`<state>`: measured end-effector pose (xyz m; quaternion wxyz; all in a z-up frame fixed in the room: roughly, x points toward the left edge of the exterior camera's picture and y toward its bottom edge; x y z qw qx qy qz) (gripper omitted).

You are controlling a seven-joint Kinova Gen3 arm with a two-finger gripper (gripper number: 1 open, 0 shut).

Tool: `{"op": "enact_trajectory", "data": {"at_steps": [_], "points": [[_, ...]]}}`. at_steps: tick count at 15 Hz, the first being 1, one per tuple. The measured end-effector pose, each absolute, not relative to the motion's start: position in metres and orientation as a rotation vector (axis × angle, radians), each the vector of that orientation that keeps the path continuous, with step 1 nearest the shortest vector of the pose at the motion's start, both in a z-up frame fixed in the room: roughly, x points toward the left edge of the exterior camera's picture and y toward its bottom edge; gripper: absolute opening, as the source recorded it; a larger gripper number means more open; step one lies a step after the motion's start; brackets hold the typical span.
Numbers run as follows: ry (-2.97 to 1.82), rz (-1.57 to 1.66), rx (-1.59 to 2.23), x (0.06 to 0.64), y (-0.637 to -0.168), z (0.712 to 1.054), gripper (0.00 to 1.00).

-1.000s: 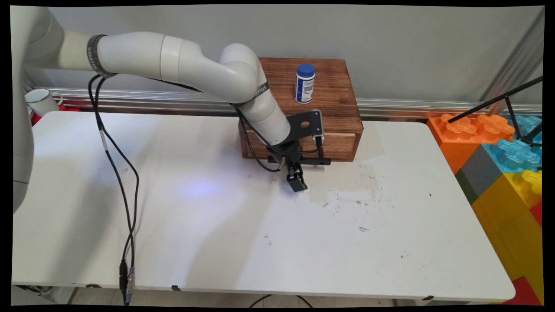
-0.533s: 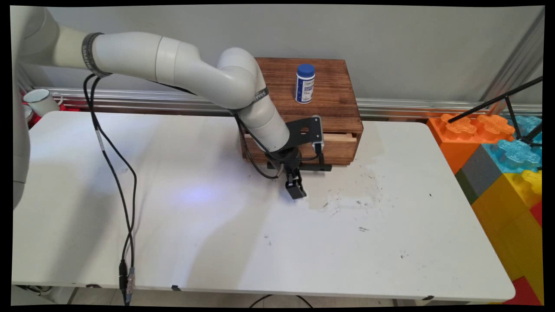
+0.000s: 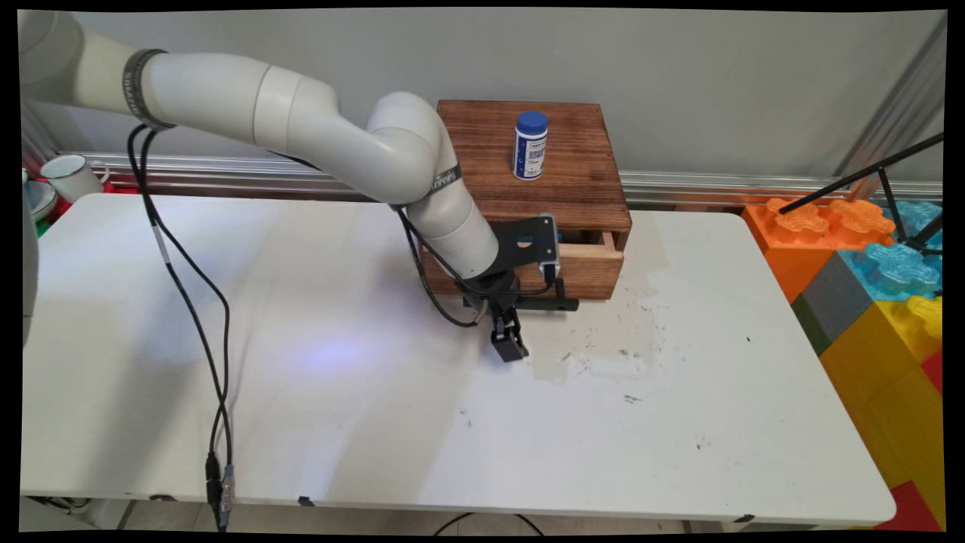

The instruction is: Open the drawer

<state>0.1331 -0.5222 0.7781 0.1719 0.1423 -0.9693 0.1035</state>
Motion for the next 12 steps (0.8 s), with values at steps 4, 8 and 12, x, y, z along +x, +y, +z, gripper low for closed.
{"op": "enact_trajectory", "data": {"at_steps": [4, 8, 12], "points": [[-2.748, 0.287, 0.403, 0.130, -0.499, 0.784, 1.00], [-2.746, 0.281, 0.388, 0.128, -0.474, 0.788, 1.00], [-2.745, 0.273, 0.364, 0.125, -0.444, 0.792, 1.00]]}}
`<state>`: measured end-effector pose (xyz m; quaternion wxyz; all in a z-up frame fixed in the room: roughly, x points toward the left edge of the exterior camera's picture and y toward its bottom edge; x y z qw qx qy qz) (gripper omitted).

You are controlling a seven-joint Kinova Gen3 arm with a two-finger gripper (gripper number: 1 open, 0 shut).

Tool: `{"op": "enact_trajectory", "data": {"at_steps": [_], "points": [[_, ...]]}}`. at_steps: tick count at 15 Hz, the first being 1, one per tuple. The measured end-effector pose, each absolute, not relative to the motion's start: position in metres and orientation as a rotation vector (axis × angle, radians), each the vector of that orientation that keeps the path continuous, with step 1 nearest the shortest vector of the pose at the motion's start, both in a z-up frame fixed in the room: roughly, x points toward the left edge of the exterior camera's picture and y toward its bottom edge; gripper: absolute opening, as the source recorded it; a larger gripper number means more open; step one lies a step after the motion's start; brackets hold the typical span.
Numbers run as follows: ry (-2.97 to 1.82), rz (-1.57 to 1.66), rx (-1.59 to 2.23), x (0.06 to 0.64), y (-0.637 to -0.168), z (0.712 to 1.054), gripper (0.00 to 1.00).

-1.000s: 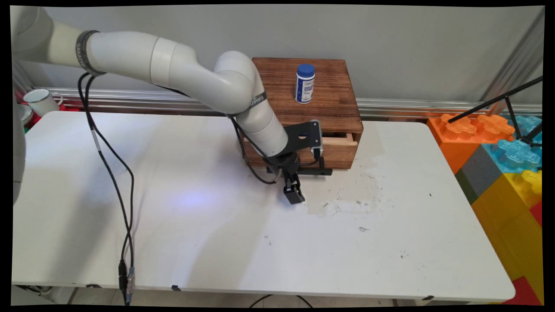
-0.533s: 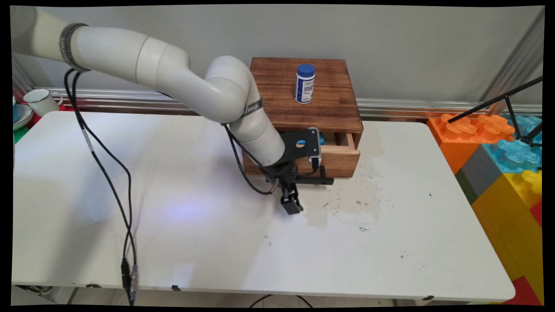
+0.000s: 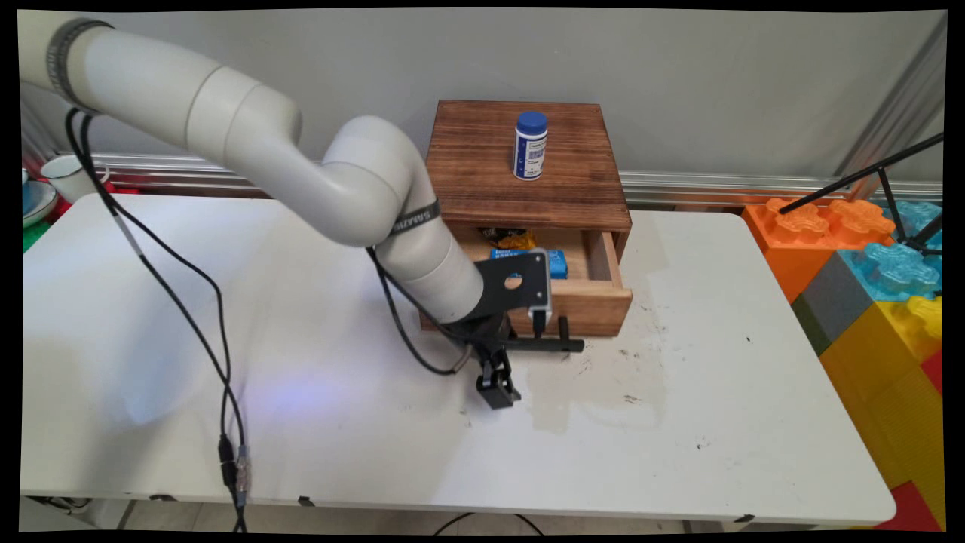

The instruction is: Open the drawer

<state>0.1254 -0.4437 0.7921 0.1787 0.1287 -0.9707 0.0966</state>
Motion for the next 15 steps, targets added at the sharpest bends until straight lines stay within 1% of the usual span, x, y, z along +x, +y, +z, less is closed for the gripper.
{"op": "enact_trajectory", "data": {"at_steps": [5, 15], "points": [[-2.746, 0.269, 0.340, 0.122, -0.411, 0.795, 1.00], [-2.745, 0.252, 0.317, 0.116, -0.361, 0.798, 1.00]]}}
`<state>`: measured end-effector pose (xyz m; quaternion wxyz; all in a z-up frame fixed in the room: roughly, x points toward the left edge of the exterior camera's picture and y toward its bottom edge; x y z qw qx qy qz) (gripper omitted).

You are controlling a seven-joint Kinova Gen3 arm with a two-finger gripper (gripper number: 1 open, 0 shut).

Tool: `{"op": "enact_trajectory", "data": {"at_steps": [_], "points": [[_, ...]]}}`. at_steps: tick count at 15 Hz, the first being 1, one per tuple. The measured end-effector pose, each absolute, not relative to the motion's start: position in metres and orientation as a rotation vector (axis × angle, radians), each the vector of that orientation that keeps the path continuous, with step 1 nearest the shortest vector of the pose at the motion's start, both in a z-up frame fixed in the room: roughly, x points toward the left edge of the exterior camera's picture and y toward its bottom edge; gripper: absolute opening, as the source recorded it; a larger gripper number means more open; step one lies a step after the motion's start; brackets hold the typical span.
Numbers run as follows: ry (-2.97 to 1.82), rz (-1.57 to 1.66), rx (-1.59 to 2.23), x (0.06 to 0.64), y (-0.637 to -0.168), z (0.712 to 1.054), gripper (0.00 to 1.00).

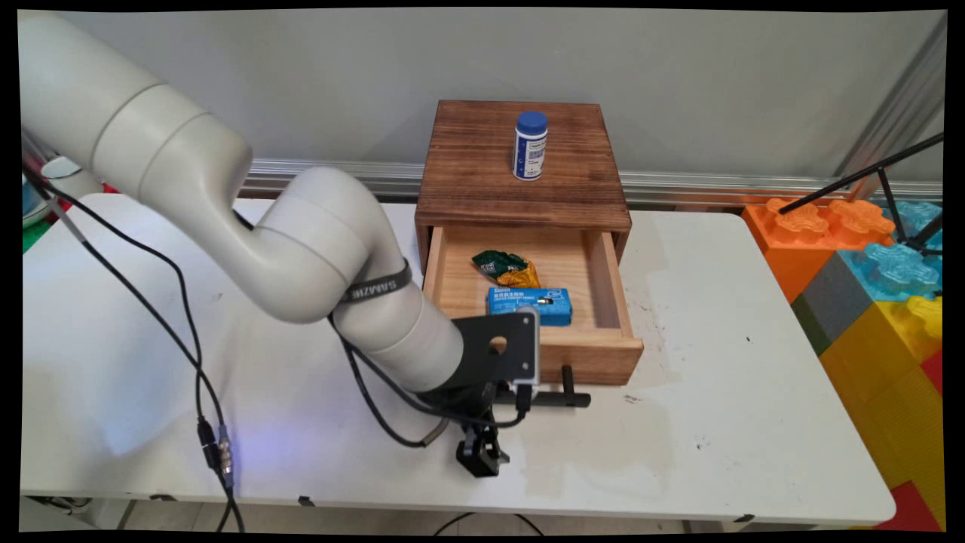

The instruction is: Open the drawer

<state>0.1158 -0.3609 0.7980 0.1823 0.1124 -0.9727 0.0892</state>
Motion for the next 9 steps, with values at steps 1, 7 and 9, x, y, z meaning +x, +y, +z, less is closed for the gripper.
{"op": "enact_trajectory", "data": {"at_steps": [1, 7, 9], "points": [[-2.745, 0.250, 0.315, 0.115, -0.357, 0.798, 1.00], [-2.742, 0.239, 0.305, 0.107, -0.330, 0.796, 1.00], [-2.739, 0.238, 0.300, 0.103, -0.322, 0.793, 1.00]]}}
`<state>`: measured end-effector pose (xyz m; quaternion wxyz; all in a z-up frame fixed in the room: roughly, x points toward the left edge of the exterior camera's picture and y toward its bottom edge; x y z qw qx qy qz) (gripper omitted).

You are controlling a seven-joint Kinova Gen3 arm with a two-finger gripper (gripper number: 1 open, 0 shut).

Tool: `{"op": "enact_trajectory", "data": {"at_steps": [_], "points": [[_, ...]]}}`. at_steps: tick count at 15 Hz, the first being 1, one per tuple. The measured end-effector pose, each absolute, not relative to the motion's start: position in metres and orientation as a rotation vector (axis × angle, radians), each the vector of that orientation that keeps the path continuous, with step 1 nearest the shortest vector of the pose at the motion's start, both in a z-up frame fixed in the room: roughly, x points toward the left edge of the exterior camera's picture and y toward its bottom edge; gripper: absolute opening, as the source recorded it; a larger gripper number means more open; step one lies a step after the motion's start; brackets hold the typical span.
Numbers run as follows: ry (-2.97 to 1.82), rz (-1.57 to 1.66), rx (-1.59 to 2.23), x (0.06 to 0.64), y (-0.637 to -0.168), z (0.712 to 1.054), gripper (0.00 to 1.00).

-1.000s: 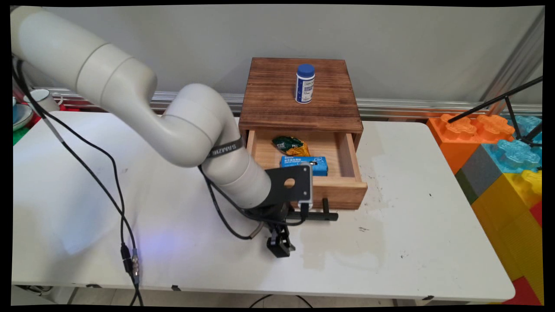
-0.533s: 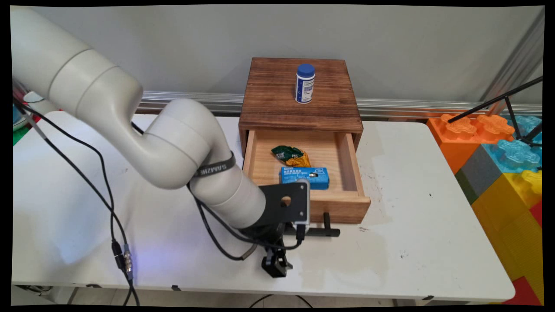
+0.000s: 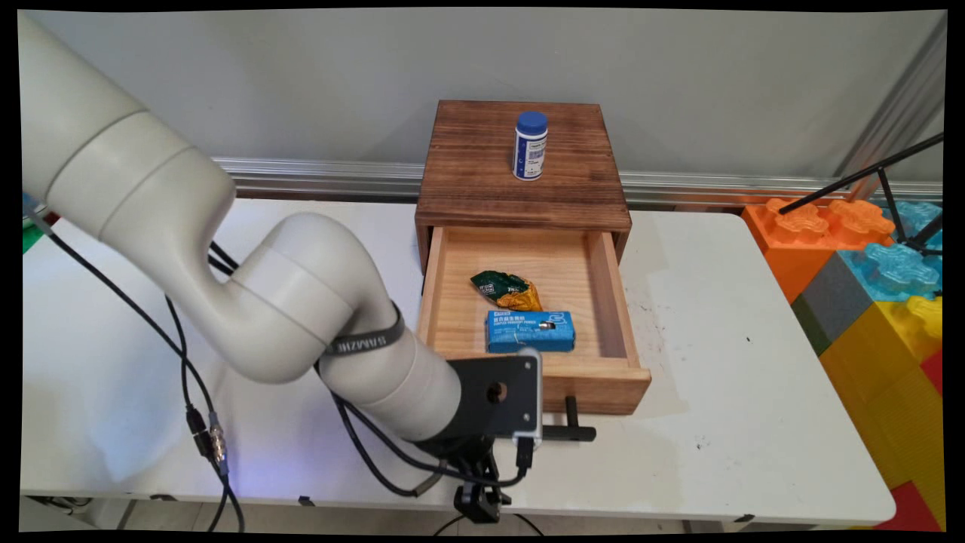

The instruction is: Open the drawer

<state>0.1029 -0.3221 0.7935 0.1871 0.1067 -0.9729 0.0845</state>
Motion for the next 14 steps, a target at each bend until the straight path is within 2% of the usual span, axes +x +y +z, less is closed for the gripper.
{"op": "enact_trajectory", "data": {"at_steps": [14], "points": [[-2.717, 0.229, 0.268, 0.088, -0.289, 0.790, 1.00]]}}
